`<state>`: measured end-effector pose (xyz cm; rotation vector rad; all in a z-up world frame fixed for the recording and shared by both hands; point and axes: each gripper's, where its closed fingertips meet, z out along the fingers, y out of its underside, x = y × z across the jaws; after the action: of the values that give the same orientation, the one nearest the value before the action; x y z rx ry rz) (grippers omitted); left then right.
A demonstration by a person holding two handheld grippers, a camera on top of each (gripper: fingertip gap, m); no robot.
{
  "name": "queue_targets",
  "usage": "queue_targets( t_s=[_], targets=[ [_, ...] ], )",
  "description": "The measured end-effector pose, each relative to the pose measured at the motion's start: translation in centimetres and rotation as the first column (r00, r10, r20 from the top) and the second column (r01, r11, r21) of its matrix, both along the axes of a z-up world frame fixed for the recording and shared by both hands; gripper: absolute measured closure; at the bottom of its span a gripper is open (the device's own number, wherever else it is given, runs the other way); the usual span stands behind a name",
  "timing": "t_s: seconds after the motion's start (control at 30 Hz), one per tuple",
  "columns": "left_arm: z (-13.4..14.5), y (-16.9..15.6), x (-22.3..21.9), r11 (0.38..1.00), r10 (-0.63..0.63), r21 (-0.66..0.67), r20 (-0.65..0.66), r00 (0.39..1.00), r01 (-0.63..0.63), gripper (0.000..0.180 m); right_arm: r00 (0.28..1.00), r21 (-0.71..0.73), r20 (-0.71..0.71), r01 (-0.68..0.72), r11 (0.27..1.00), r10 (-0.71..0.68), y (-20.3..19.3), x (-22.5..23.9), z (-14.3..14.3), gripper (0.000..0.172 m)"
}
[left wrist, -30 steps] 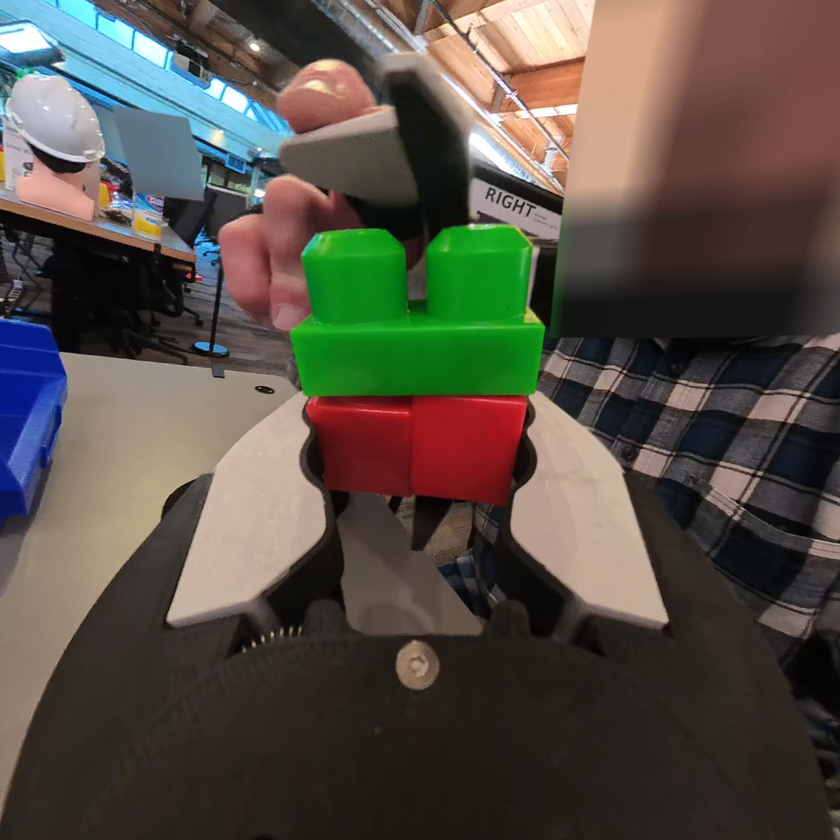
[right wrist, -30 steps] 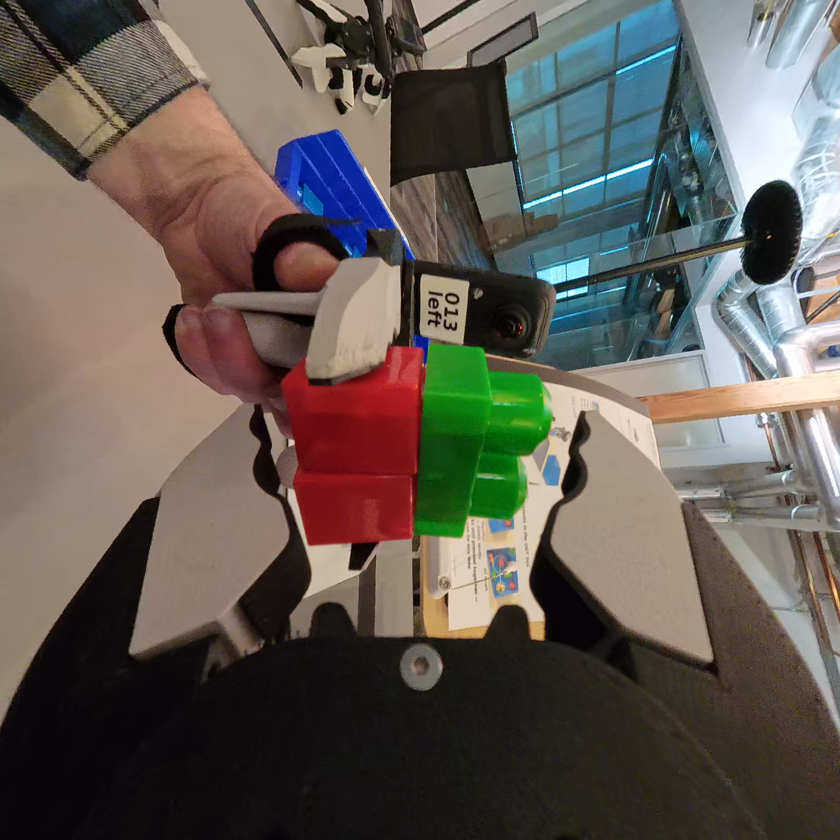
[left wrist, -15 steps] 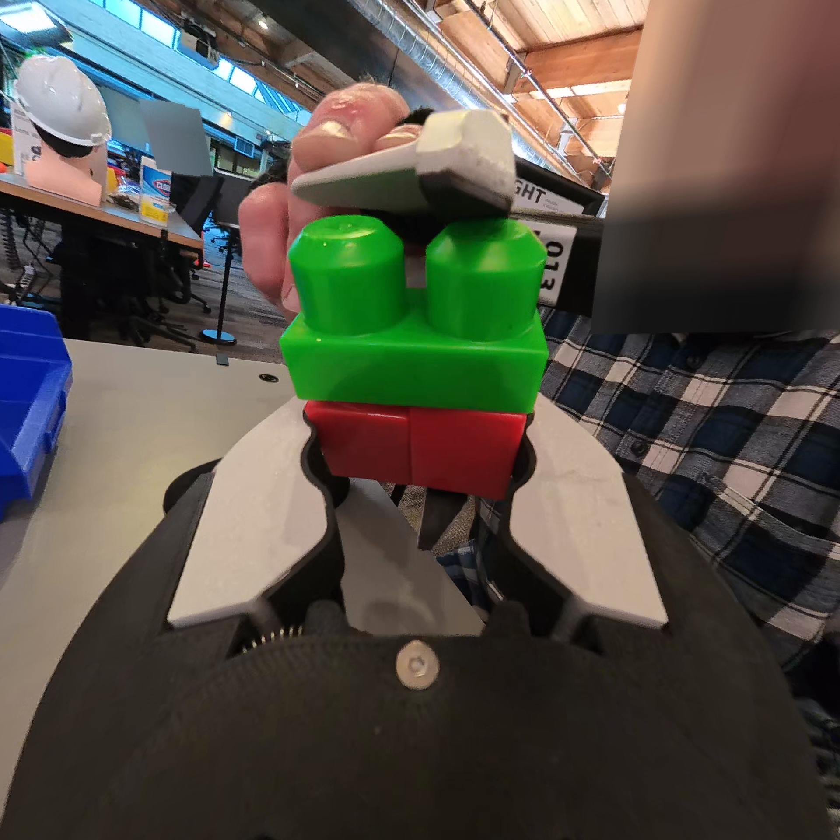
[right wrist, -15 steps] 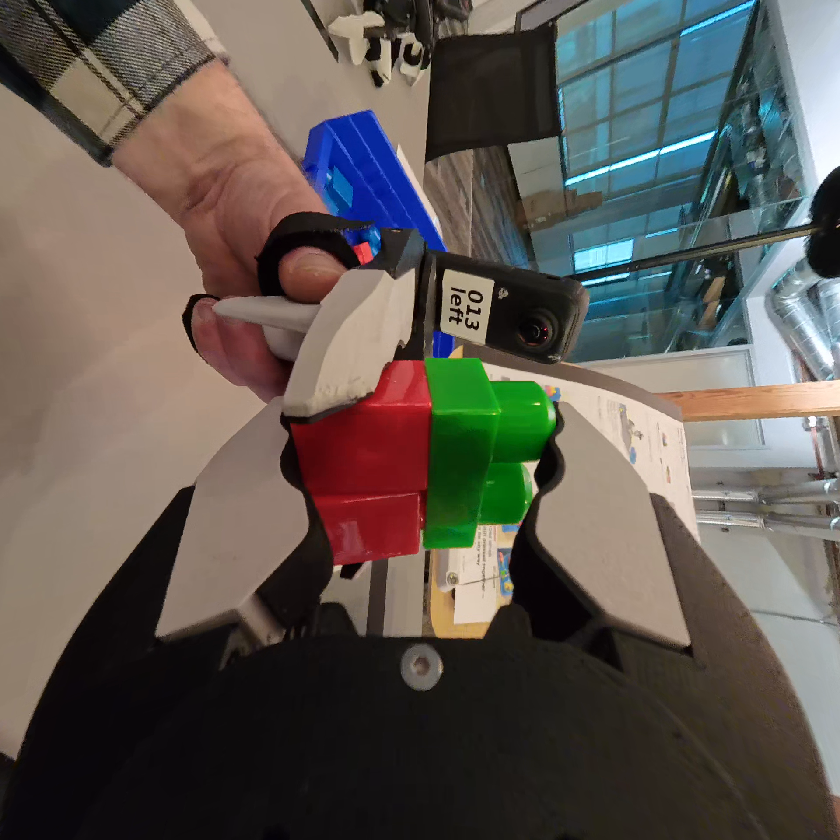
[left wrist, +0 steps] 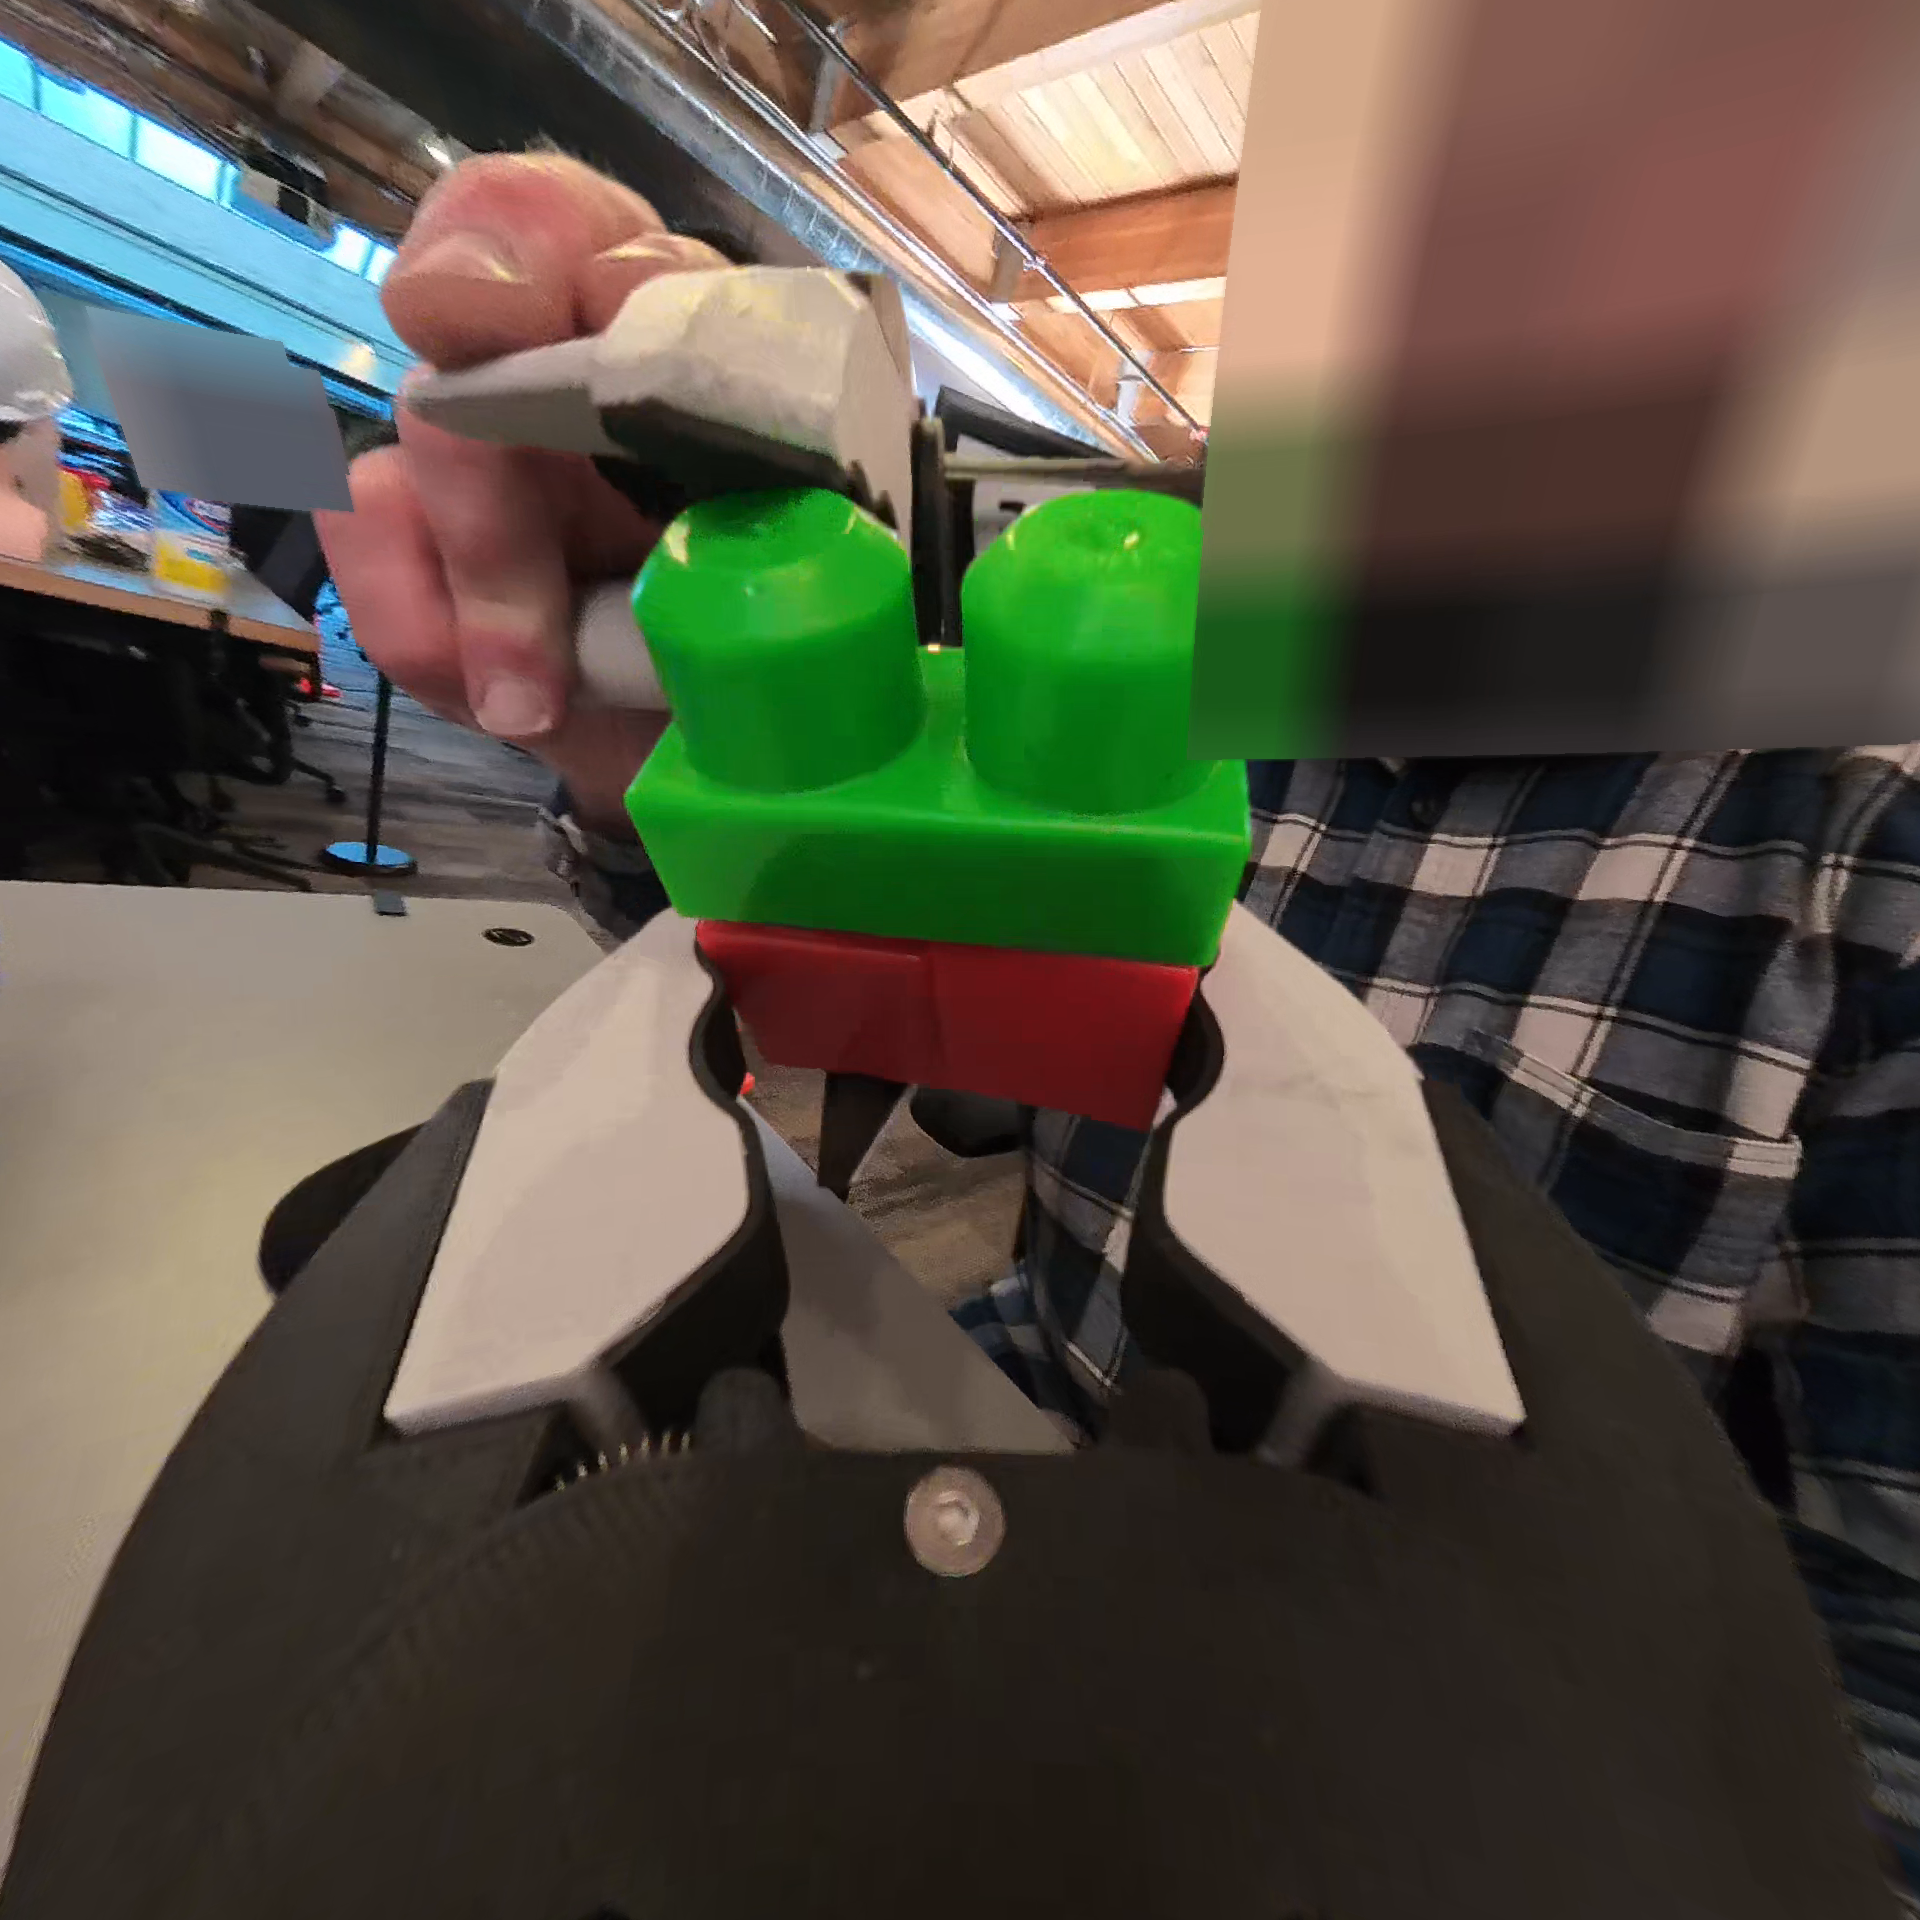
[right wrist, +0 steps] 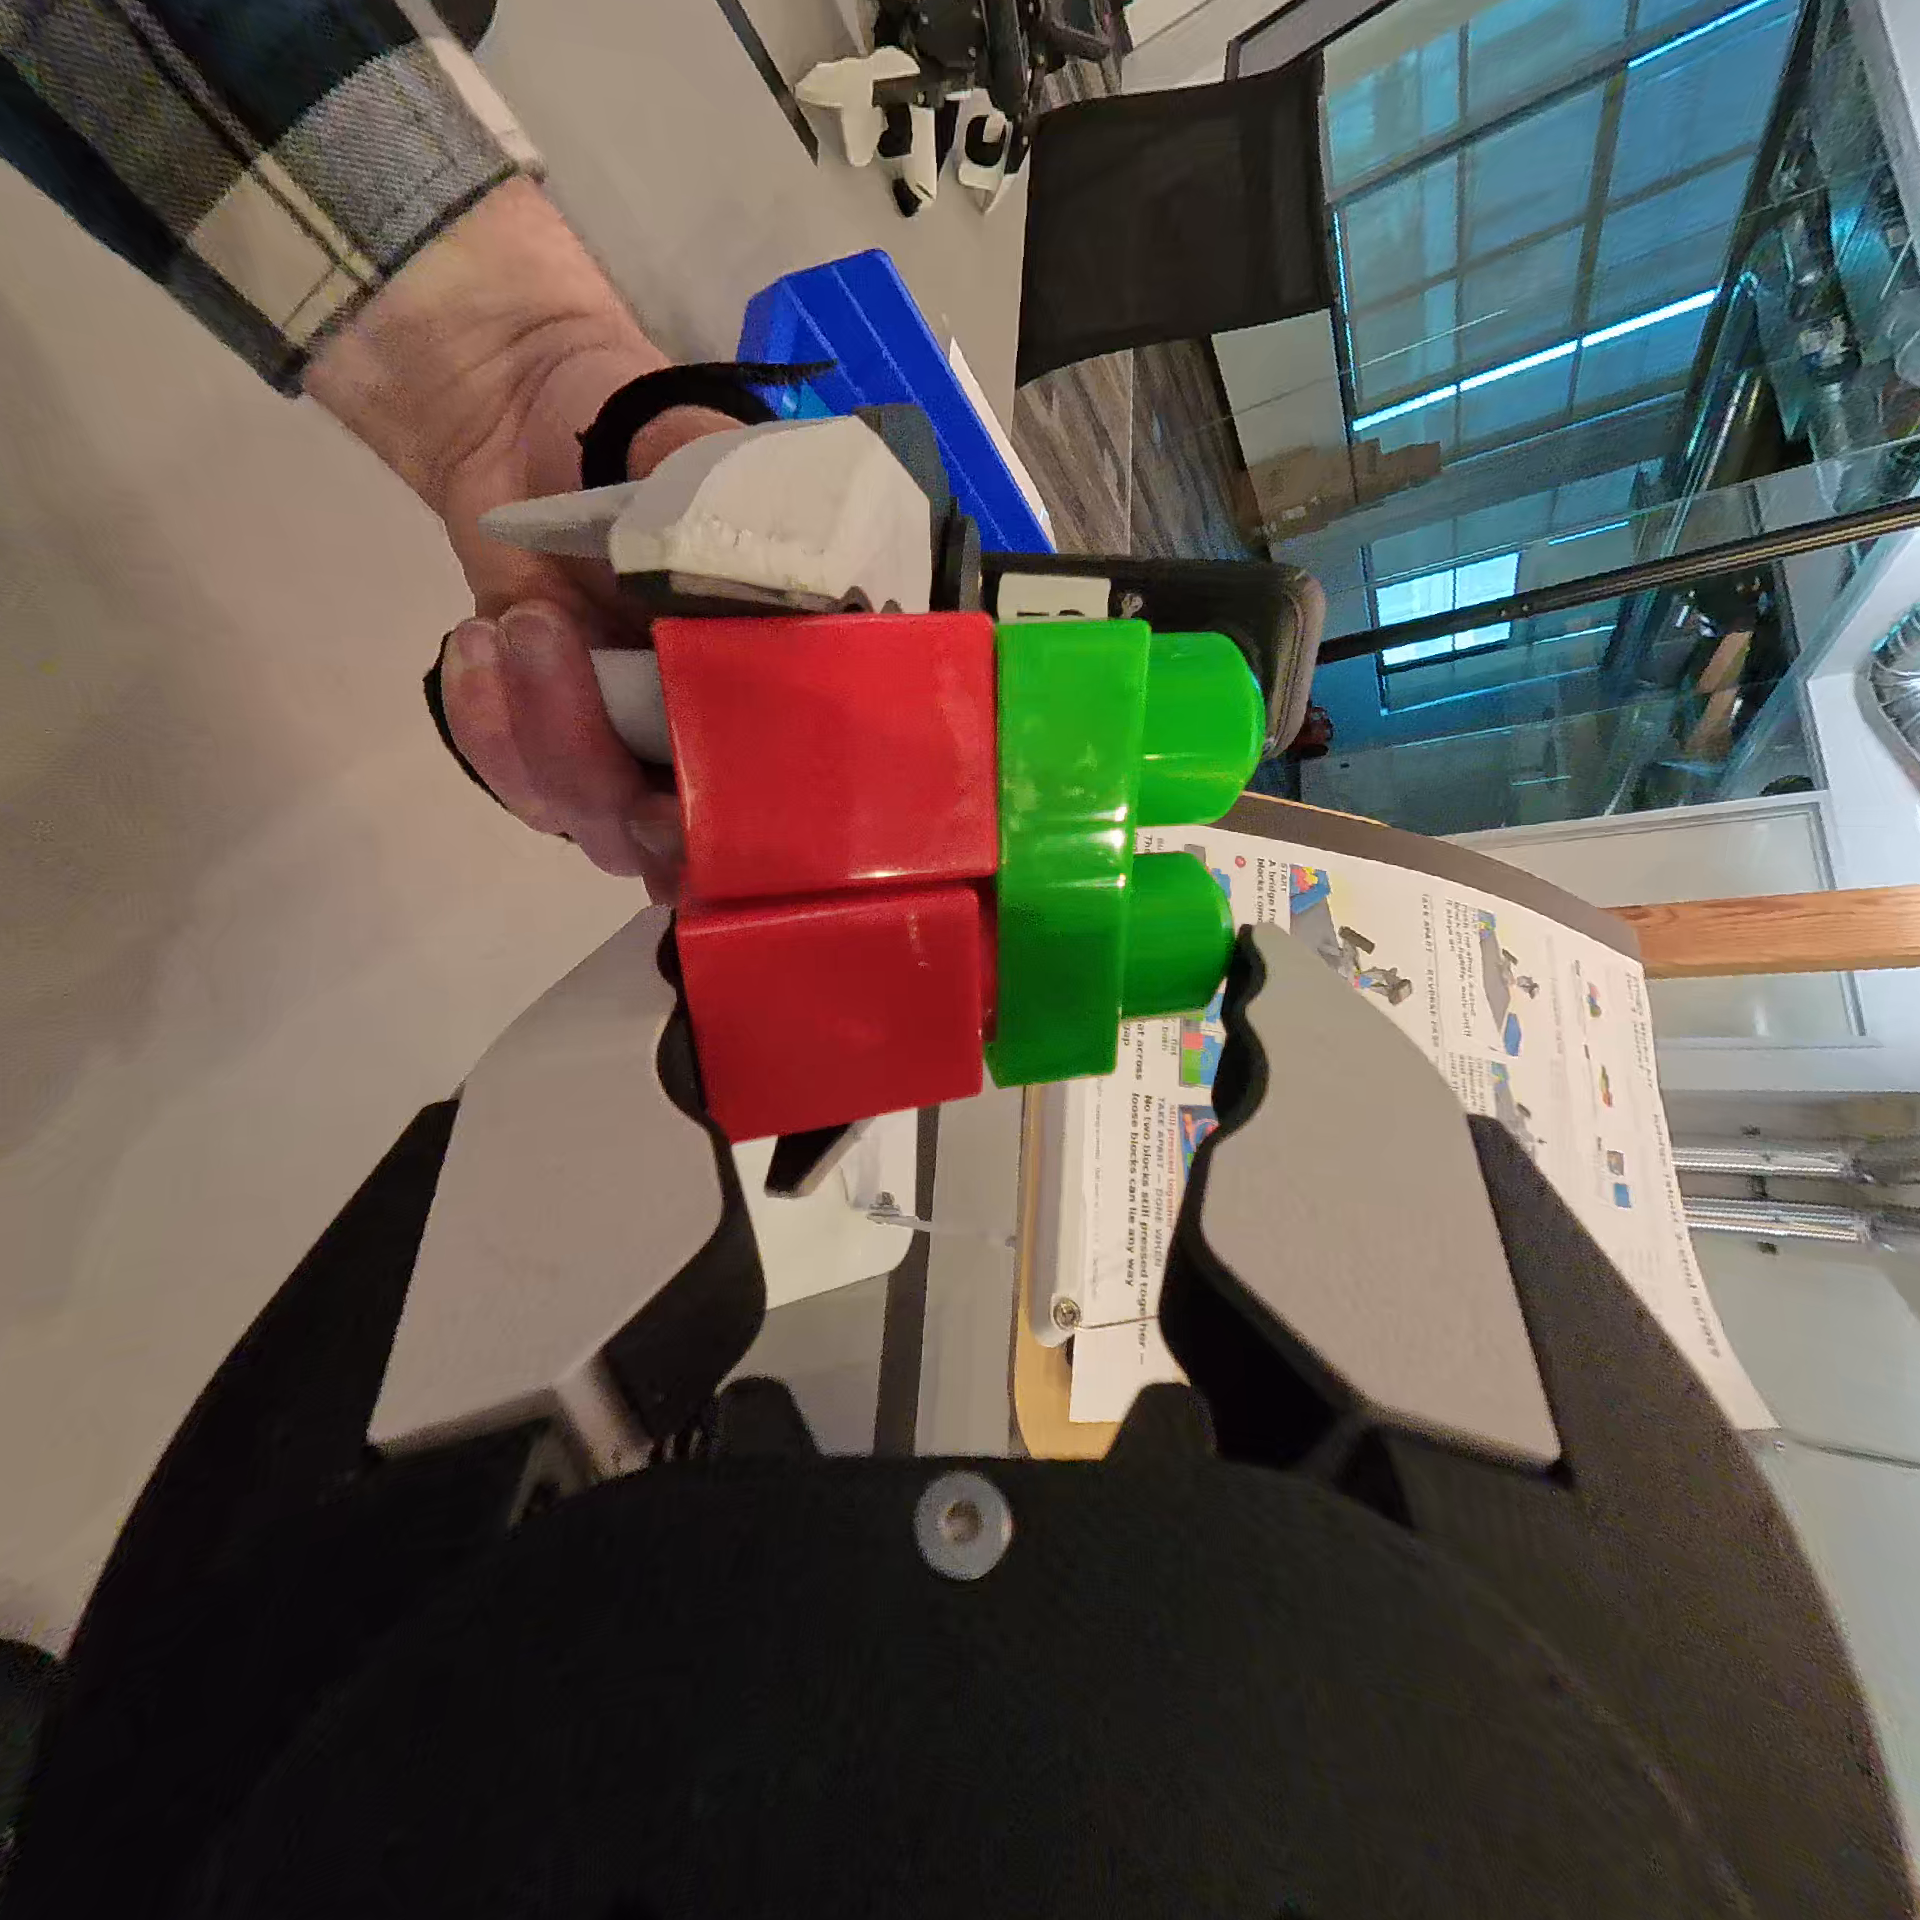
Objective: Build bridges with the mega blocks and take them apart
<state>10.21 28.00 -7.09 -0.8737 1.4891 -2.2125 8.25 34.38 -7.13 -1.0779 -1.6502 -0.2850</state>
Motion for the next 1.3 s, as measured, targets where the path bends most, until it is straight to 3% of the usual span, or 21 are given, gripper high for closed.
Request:
queue_targets(
  t_s=[0.53, 0.63, 0.8, 1.07, 1.2, 1.3],
  targets=[
    [-0.7, -0.4, 0.2, 0.997, -0.046, 0.063, -0.02, 0.999, 0.047, 0.1, 1.0, -0.058, 0.031, -0.002, 0.998, 0.004, -0.4, 0.2, -0.7, 0.079],
    [-0.7, -0.5, 0.2, 0.995, -0.048, 0.083, -0.022, 0.999, 0.05, 0.101, 0.998, -0.057, 0.027, -0.053, 0.997, 0.054, -1.0, -0.3, -0.3, 0.068],
    [-1.1, -0.8, 0.2, 0.99, -0.076, 0.112, -0.051, 0.996, 0.081, 0.101, 0.993, -0.143, 0.03, -0.106, 0.984, 0.111, -2.0, -1.2, -0.7, 0.076],
    [-2.3, -1.0, -0.1, 0.979, -0.089, 0.173, -0.112, 0.99, 0.108, 0.1, 0.989, -0.149, 0.074, -0.113, 0.982, 0.125, -2.5, -1.2, -1.3, 0.092],
    [-1.9, -0.4, 0.0, 0.984, -0.061, 0.161, -0.087, 0.994, 0.074, 0.101, 0.993, -0.125, 0.046, -0.103, 0.987, 0.109, -2.0, -1.3, -0.9, 0.091],
    [-1.6, 0.7, 0.4, 0.983, 0.048, 0.181, -0.066, 0.997, -0.035, 0.101, 0.999, -0.112, 0.004, -0.051, 0.992, 0.052, -1.3, -0.5, 0.0, 0.074]
  ],
)
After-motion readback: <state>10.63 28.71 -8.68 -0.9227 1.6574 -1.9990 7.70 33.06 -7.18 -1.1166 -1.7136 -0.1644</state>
